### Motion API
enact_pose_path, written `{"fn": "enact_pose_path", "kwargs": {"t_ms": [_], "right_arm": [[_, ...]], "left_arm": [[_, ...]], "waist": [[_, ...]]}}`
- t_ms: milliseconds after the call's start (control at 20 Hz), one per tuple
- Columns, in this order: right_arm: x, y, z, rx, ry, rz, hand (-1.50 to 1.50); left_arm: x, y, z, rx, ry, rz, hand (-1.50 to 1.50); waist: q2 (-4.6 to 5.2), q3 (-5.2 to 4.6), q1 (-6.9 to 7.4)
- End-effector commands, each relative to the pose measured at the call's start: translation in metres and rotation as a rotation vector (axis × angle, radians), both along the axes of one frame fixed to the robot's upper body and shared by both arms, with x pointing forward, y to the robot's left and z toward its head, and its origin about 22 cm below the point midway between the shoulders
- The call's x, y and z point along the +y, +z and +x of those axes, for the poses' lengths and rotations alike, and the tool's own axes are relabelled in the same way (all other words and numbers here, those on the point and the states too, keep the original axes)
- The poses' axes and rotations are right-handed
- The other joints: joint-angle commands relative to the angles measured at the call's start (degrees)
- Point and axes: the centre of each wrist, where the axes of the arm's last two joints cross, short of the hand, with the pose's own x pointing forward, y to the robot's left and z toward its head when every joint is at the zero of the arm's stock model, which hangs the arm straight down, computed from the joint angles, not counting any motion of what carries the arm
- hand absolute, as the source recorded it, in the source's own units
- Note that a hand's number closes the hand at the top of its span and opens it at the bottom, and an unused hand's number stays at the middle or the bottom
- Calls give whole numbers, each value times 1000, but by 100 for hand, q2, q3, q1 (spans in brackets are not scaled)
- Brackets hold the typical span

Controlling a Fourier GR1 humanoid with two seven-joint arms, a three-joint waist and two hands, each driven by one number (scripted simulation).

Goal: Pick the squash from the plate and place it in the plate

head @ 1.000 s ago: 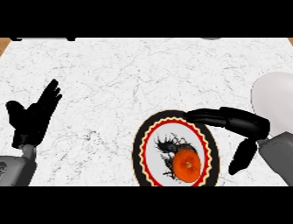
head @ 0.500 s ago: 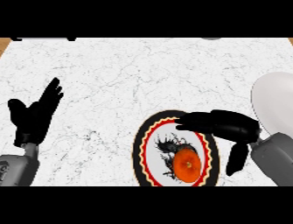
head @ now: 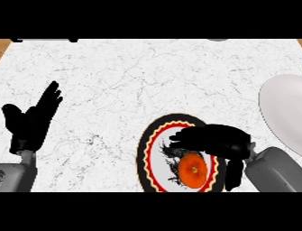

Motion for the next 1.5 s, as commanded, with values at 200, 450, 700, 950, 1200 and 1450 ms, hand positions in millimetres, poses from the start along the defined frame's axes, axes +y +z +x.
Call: {"fn": "enact_pose_path", "kwargs": {"t_ms": [200,450,700,950,1200,1450], "right_arm": [[21,-5,-4,-31,-17,-47,-150],[54,-36,-5,-63,-8,-69,-150],[39,-40,7,-43,70,-143,-150],[53,-48,-11,-63,184,-102,150],[44,-53,-15,-32,165,-71,150],[47,-26,-25,-145,77,40,150]], "left_arm": [[9,-6,4,-1,-1,1,0],[5,-21,4,11,-9,-2,0],[-5,-5,1,9,-10,-12,0],[7,0,11,-4,11,-9,0],[-6,-6,10,1,-13,-14,0],[-2,-4,4,5,13,-2,0]], "waist": [[2,0,0],[9,0,11],[6,1,22],[9,1,8],[8,0,0],[-1,0,-23]]}}
